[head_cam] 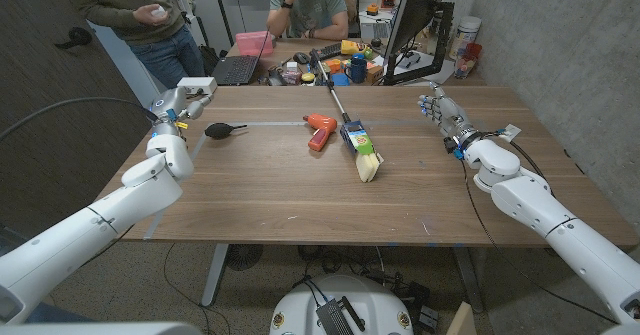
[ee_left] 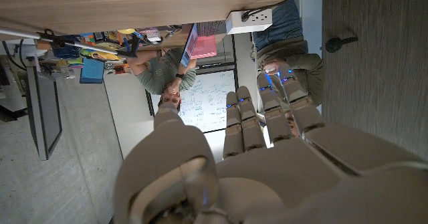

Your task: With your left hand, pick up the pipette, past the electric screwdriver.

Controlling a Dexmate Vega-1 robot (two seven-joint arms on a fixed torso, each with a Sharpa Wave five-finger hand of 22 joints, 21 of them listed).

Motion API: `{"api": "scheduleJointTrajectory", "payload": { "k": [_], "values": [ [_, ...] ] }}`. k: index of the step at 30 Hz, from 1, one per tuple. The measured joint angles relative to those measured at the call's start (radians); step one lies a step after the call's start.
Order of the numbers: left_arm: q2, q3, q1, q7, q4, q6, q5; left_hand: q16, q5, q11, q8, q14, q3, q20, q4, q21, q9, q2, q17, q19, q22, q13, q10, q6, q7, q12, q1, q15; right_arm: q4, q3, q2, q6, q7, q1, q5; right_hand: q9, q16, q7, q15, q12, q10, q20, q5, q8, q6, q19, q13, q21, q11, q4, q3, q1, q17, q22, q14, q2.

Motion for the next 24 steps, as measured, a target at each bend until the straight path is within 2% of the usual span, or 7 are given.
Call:
{"api": "scheduleJointTrajectory", "payload": {
  "k": [15, 22, 24],
  "values": [
    [0.000, -0.003, -0.008, -0.010, 0.006, 0.008, -0.015, 0.000, -0.004, 0.015, 0.000, 0.010, 0.004, 0.001, -0.004, 0.006, 0.000, 0.004, 0.001, 0.005, 0.005, 0.000, 0.003, 0.011, 0.010, 0.000, 0.004, 0.000, -0.014, 0.001, -0.001, -0.003, -0.011, -0.011, 0.001, 0.000, 0.000, 0.000, 0.000, 0.000, 0.000, 0.000, 0.000, 0.000, 0.000, 0.000, 0.000, 0.000, 0.000, -0.003, -0.003, 0.000, 0.000, 0.000, 0.000, 0.000],
    [-0.001, -0.001, -0.016, -0.024, 0.010, 0.028, -0.016, 0.014, -0.011, 0.020, 0.000, 0.057, 0.016, -0.009, -0.016, 0.050, 0.000, 0.000, 0.013, 0.084, 0.017, 0.000, 0.009, 0.020, 0.019, 0.000, 0.026, 0.000, -0.015, 0.000, 0.000, -0.004, -0.012, -0.011, 0.001, 0.000, 0.000, -0.003, 0.000, 0.000, 0.000, 0.000, 0.000, 0.000, 0.003, 0.000, 0.000, 0.000, 0.000, -0.006, -0.006, 0.000, 0.000, 0.000, 0.000, 0.000],
    [-0.004, 0.017, -0.038, -0.033, 0.018, 0.039, -0.016, 0.023, -0.015, 0.016, 0.000, 0.070, 0.021, -0.014, -0.021, 0.055, 0.000, 0.004, 0.015, 0.095, 0.019, 0.000, 0.013, 0.029, 0.021, 0.000, 0.030, 0.000, -0.015, -0.002, 0.001, -0.006, -0.013, -0.011, 0.000, 0.000, 0.000, -0.006, 0.000, 0.000, 0.000, 0.000, 0.000, 0.000, 0.006, 0.000, 0.000, 0.000, 0.000, -0.006, -0.005, 0.000, 0.000, 0.000, 0.000, 0.000]
  ]
}}
